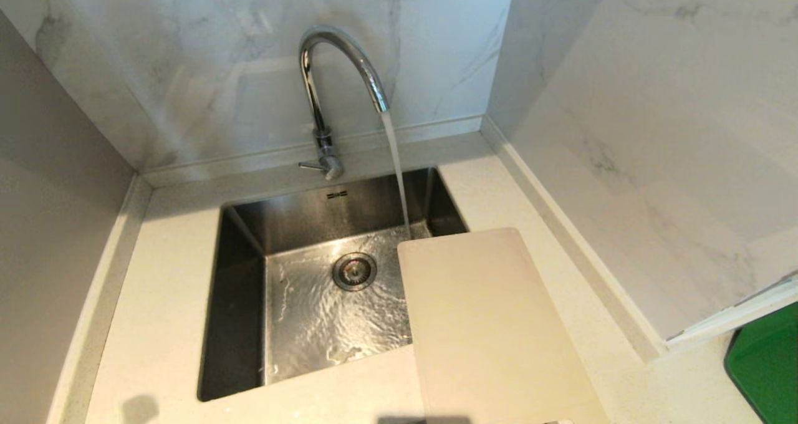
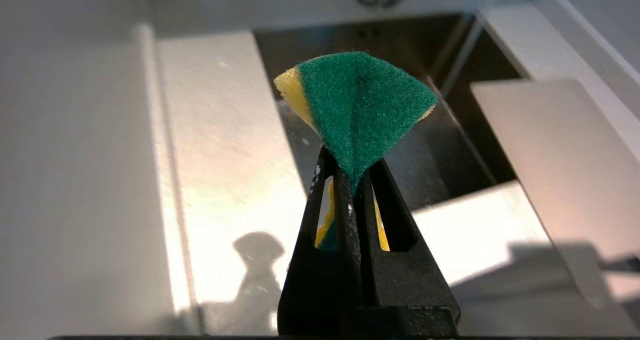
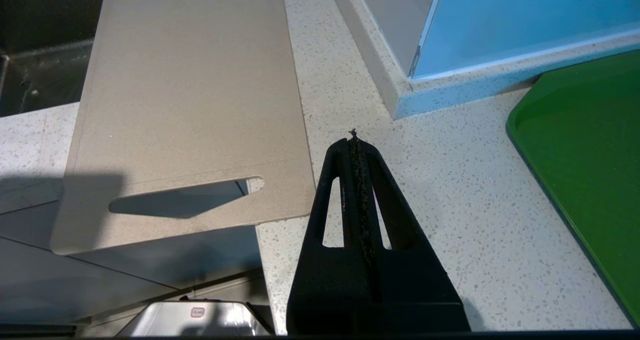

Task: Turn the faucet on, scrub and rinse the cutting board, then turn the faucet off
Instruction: Pick up the cutting board

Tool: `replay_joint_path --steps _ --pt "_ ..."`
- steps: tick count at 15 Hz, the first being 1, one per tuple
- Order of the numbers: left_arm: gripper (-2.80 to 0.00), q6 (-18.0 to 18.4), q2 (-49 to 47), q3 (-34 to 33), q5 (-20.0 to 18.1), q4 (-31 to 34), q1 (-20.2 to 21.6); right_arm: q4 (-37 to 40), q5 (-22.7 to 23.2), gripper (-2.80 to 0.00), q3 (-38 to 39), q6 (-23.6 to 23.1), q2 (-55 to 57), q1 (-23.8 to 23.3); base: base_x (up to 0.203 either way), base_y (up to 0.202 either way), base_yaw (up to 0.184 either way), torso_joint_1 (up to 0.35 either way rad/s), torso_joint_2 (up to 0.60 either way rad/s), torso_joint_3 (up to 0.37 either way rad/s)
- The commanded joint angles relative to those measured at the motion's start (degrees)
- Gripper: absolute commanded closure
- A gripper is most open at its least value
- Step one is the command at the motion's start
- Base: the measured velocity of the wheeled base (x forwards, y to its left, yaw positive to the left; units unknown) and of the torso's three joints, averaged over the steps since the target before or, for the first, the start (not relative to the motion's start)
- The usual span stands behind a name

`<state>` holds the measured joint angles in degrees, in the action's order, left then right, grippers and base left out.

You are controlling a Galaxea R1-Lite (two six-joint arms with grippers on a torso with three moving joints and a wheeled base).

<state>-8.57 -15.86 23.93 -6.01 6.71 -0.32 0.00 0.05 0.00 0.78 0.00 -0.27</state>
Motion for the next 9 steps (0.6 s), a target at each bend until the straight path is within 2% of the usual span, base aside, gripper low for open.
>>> replay_joint_path --steps 1,4,6,9 --pt "0.0 0.15 1.62 -1.54 0.7 0.77 -2.31 0.0 0.04 0.0 0.0 0.01 0.0 0.0 0.0 0.0 0.0 0.0 0.0 0.0" --pt "0.0 1.88 7.85 -6.29 2.74 3.03 -0.04 0.0 0.04 0.0 0.0 0.01 0.0 0.0 0.0 0.0 0.0 0.0 0.0 0.0" --pt "0.0 3.09 11.85 -11.7 3.97 4.46 0.39 0.0 0.04 0.0 0.0 0.01 0.0 0.0 0.0 0.0 0.0 0.0 0.0 0.0" --pt "0.0 4.81 16.08 -17.96 4.54 2.11 0.41 0.0 0.04 0.0 0.0 0.01 0.0 0.0 0.0 0.0 0.0 0.0 0.0 0.0"
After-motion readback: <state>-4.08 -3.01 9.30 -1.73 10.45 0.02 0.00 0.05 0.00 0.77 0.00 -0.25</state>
